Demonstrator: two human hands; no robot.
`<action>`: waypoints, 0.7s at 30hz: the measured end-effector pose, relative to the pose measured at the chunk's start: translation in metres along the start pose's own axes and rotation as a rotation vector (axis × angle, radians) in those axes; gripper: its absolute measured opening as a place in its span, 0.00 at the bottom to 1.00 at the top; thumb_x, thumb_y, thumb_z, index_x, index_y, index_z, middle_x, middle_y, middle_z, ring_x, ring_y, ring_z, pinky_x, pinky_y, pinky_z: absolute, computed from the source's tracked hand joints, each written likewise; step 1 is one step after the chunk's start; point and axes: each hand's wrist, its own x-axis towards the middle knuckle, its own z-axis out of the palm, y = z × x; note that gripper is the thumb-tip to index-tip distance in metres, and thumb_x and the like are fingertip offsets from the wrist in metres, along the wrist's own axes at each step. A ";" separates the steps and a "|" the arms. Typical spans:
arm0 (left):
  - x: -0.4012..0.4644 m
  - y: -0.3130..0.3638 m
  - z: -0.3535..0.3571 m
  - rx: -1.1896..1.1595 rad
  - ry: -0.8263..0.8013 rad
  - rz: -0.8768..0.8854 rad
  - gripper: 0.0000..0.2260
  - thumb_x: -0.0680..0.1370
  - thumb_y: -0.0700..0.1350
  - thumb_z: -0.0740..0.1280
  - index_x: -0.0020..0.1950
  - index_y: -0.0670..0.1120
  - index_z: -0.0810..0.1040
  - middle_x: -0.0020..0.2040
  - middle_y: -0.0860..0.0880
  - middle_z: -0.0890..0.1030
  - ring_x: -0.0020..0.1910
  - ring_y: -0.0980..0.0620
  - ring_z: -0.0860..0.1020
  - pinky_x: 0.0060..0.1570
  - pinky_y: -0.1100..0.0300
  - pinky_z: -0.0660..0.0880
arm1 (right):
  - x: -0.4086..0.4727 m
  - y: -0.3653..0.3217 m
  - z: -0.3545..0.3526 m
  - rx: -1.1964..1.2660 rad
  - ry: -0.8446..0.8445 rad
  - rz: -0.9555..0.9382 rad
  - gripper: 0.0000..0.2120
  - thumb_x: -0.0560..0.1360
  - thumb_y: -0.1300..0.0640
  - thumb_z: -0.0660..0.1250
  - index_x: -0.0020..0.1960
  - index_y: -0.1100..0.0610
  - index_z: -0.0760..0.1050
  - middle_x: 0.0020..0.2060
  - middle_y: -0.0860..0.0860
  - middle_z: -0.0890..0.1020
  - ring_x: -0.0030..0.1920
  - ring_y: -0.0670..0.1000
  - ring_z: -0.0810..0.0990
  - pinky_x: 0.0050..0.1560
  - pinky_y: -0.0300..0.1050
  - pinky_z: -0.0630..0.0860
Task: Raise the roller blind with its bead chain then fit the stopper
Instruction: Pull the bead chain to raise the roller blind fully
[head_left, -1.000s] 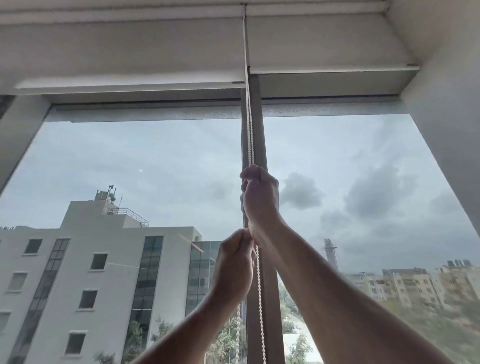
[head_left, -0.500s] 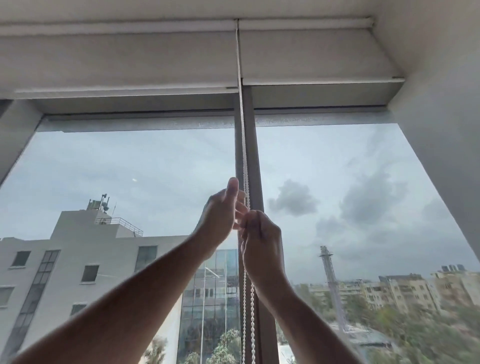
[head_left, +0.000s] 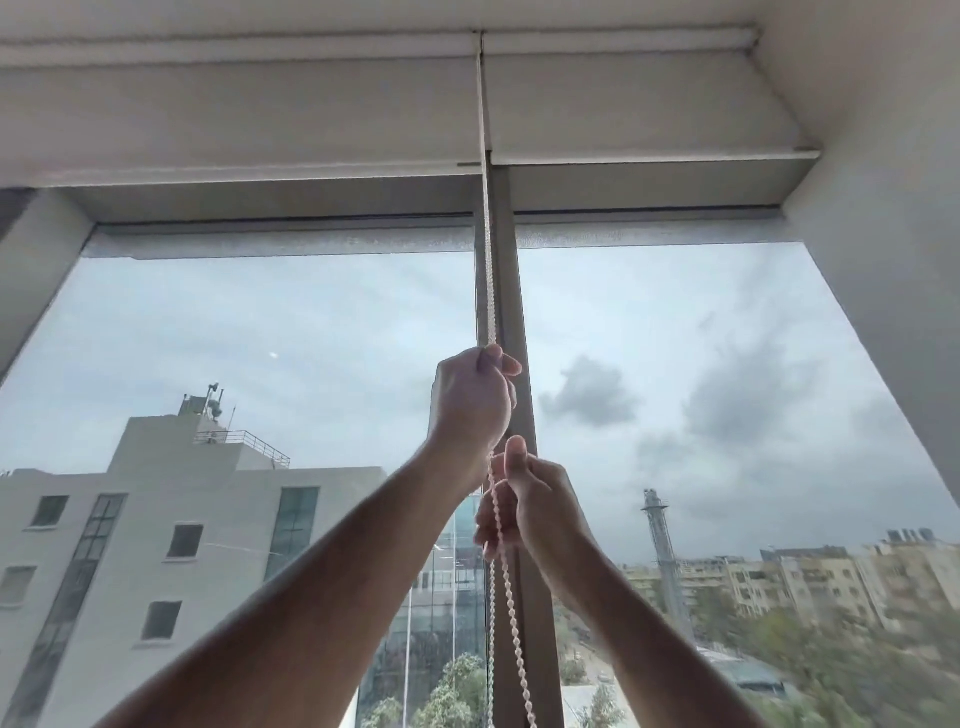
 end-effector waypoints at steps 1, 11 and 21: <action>-0.001 -0.002 -0.002 0.004 0.002 0.008 0.17 0.83 0.41 0.56 0.37 0.45 0.77 0.19 0.53 0.69 0.19 0.55 0.65 0.26 0.62 0.62 | 0.003 -0.004 -0.001 0.022 0.003 0.050 0.25 0.84 0.43 0.51 0.40 0.54 0.78 0.24 0.53 0.80 0.23 0.52 0.80 0.22 0.42 0.76; -0.032 -0.039 -0.012 -0.020 -0.026 0.104 0.19 0.81 0.38 0.57 0.31 0.44 0.76 0.19 0.54 0.68 0.19 0.58 0.63 0.23 0.64 0.60 | 0.061 -0.063 0.008 0.044 0.030 0.057 0.20 0.84 0.45 0.57 0.47 0.58 0.80 0.31 0.52 0.82 0.29 0.46 0.80 0.28 0.37 0.74; -0.055 -0.058 -0.018 0.103 -0.034 0.120 0.22 0.81 0.37 0.57 0.26 0.44 0.71 0.17 0.53 0.68 0.18 0.59 0.65 0.23 0.66 0.61 | 0.050 -0.037 0.014 -0.215 0.170 -0.116 0.17 0.69 0.67 0.55 0.31 0.51 0.76 0.23 0.47 0.75 0.25 0.50 0.73 0.26 0.39 0.65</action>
